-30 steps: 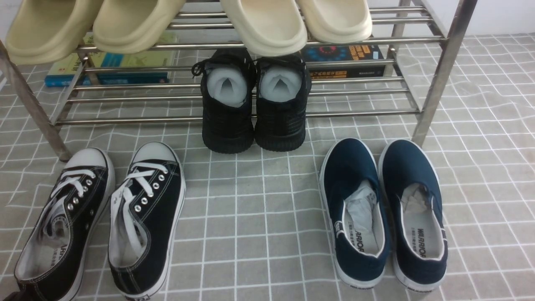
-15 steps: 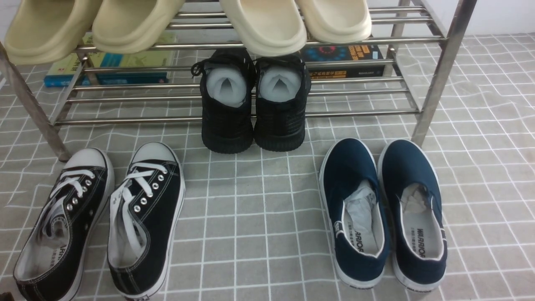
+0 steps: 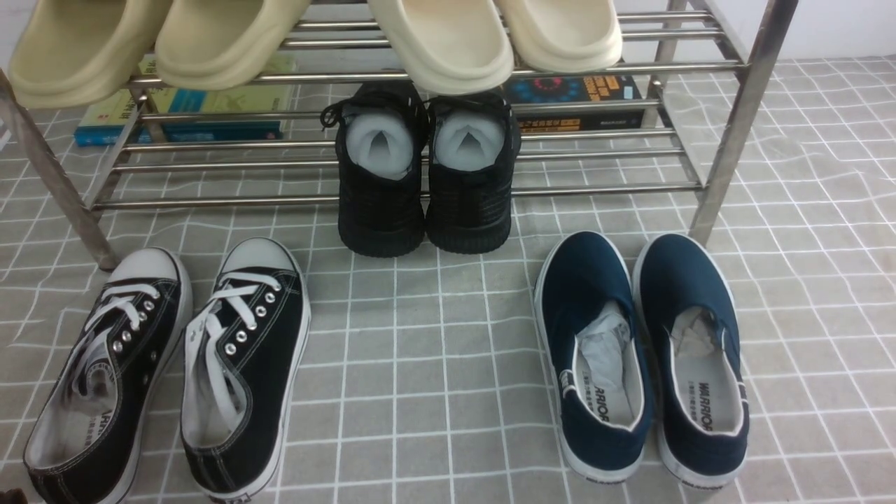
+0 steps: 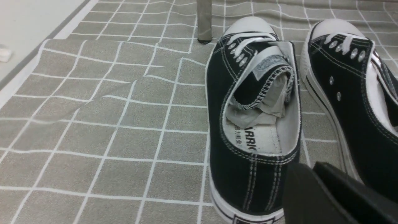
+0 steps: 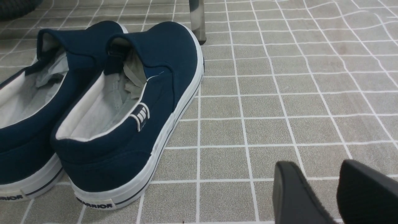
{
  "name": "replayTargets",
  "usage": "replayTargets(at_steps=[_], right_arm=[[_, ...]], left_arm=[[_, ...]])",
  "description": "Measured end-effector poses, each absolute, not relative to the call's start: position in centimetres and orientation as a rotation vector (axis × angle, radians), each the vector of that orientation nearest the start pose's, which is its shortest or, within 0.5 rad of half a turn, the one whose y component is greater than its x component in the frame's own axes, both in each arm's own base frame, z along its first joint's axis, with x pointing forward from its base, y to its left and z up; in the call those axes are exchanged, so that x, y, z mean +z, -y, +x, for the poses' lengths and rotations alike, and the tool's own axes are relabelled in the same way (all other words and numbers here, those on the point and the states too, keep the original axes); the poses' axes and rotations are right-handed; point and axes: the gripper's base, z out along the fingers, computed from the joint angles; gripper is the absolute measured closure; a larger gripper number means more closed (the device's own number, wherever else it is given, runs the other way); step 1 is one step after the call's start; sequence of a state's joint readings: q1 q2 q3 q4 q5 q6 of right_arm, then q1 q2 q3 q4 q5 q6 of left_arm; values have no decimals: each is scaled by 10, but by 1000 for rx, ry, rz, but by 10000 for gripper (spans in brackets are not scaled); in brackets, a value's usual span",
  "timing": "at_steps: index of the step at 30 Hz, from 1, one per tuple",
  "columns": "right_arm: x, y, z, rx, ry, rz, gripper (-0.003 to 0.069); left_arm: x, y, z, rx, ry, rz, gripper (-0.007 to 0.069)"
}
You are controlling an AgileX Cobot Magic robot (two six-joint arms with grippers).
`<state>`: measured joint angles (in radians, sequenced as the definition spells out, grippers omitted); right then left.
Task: Take the shoes off the shelf with your hand from the grey coffee tablecloth.
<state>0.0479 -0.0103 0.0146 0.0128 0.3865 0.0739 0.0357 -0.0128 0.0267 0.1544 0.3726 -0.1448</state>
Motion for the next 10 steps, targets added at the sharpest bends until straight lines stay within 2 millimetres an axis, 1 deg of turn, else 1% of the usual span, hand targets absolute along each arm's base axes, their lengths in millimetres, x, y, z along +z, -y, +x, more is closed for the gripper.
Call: replayTargets(at_steps=[4,10], right_arm=[[174,-3,52,96,-1875,32,420],[174,-3,52,96,-1875,32,420]], left_arm=[[172,-4,53,38,-1866,-27,552],[172,-4,53,31,-1866,-18,545]])
